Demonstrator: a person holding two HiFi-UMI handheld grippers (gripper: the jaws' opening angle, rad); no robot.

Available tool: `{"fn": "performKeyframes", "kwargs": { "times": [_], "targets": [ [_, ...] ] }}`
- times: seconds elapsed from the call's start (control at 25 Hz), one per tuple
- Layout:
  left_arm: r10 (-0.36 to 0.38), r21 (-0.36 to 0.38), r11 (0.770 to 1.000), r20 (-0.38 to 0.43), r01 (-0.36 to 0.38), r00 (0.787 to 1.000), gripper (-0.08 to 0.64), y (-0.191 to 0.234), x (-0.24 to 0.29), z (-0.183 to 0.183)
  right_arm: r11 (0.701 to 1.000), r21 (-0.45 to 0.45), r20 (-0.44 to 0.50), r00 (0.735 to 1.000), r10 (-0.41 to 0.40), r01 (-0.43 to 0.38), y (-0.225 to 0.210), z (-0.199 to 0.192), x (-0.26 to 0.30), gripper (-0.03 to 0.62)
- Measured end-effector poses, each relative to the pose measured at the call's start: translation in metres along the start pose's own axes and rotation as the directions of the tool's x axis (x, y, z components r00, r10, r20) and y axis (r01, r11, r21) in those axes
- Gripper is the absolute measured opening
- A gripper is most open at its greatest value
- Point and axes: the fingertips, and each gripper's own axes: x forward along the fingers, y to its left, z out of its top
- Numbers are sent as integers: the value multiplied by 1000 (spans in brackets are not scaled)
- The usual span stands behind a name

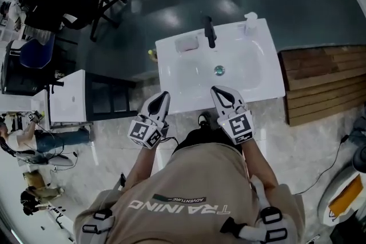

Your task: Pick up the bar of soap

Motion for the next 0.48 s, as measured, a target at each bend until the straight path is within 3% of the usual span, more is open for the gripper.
{"fn": "performKeyframes", "kwargs": {
  "times": [0.2, 0.48],
  "targets": [
    [-30, 6, 1000, -17, 30, 999, 0, 11, 8, -5, 1000, 7, -19, 1000, -5, 5, 4, -7, 11, -3],
    [-88, 12, 996, 8, 88, 996, 0, 26, 34, 0, 997, -7, -15, 997, -80, 80, -6, 10, 14, -3]
  ]
}}
